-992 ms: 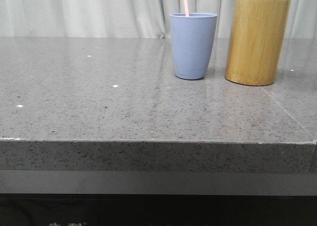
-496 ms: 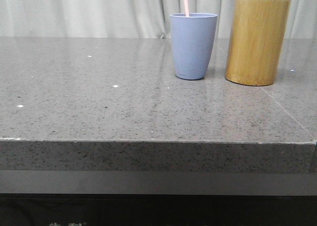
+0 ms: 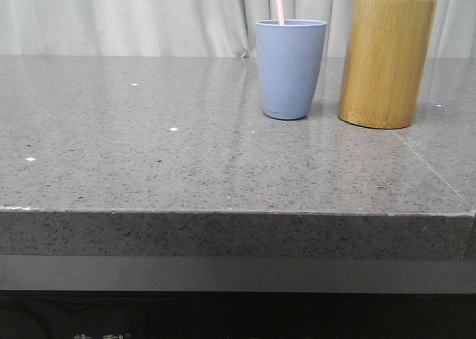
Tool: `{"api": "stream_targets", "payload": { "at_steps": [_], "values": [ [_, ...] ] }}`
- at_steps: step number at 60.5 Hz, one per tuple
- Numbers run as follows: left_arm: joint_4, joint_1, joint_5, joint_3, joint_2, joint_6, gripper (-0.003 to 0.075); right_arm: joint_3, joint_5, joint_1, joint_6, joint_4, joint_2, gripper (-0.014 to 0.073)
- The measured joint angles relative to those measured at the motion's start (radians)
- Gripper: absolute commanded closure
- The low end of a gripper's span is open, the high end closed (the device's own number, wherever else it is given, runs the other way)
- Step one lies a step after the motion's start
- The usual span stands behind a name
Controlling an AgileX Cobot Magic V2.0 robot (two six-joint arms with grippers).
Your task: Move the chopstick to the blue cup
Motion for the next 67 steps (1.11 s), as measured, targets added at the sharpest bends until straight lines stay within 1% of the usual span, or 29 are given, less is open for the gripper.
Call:
{"api": "stream_targets", "payload": {
  "at_steps": [38,45,52,61,67],
  "values": [
    [0.004,0.000,-0.013,0.013,-0.010,0.000,0.0738,0.000,-0.002,0.000,0.000,0.000,0.000,0.0657],
    [0.017,0.024,-0.072,0.065,-0.050,0.000,0.0738,0.000,-0.002,0.000,0.000,0.000,0.000,0.0657],
    [0.019,0.073,-0.133,0.147,-0.068,0.000,0.0738,0.000,-0.002,0.000,0.001,0.000,0.000,0.0657],
    [0.021,0.134,-0.154,0.228,-0.068,0.000,0.0738,0.000,-0.002,-0.002,0.001,0.000,0.000,0.0657],
    [0.021,0.149,-0.166,0.269,-0.068,0.000,0.0738,0.000,-0.002,-0.002,0.001,0.000,0.000,0.0657]
  ]
}}
